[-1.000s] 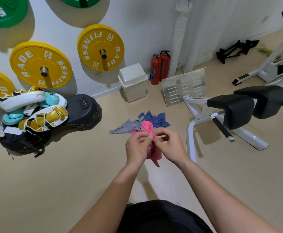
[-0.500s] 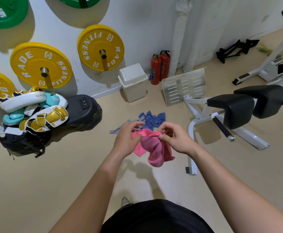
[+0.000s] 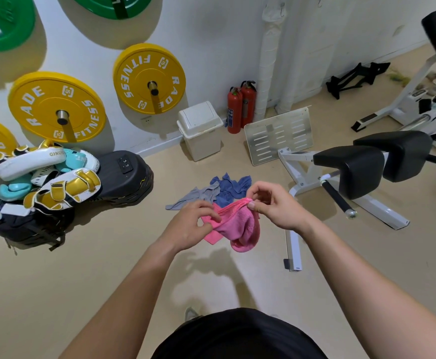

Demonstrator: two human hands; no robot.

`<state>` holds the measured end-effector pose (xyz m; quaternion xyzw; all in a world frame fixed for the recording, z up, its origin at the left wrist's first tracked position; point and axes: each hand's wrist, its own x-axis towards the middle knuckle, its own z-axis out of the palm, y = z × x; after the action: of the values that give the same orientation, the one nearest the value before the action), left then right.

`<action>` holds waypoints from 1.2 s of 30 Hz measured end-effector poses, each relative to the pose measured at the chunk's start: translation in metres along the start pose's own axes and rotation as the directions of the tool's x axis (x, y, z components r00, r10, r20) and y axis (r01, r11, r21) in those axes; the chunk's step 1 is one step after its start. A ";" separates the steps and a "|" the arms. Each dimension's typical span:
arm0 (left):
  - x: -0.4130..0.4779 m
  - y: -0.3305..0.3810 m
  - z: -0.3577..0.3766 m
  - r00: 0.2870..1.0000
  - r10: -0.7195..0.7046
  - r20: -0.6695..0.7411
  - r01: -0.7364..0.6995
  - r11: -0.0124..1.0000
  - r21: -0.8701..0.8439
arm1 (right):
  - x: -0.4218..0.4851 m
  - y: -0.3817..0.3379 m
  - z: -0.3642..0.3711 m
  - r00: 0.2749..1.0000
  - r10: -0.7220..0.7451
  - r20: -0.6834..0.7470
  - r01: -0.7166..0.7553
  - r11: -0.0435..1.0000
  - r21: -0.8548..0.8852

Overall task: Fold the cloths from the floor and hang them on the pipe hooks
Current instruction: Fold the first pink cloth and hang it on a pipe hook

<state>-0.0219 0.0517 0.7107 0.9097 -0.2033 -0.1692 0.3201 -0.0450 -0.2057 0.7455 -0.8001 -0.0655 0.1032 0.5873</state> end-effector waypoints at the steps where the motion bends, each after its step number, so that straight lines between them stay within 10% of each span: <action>1: -0.001 -0.002 0.000 1.000 0.001 -0.003 -0.001 1.000 0.017 | 0.000 0.001 -0.001 1.000 0.004 -0.014 -0.004 1.000 -0.004; 11: 0.009 0.016 -0.037 0.961 0.157 -0.227 -0.139 0.986 0.093 | -0.002 0.019 0.006 0.960 0.187 -0.209 -0.214 0.970 -0.113; 20: 0.013 0.027 -0.047 0.951 0.023 -0.310 -0.040 0.998 -0.048 | 0.012 -0.007 0.011 0.949 0.144 -0.280 -0.162 0.986 -0.041; 27: 0.020 0.037 -0.064 0.904 -0.189 -0.383 -0.003 0.894 -0.448 | 0.021 -0.033 0.001 0.962 0.045 -0.268 -0.060 0.997 -0.048; 36: 0.024 0.063 -0.059 0.932 -0.072 -0.354 -0.145 0.823 -0.549 | 0.023 -0.047 -0.017 0.989 0.147 0.029 -0.138 0.969 -0.207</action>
<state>0.0079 0.0262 0.7910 0.7844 -0.0995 -0.0463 0.6105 -0.0176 -0.2025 0.7928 -0.8564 -0.0309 0.1554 0.4914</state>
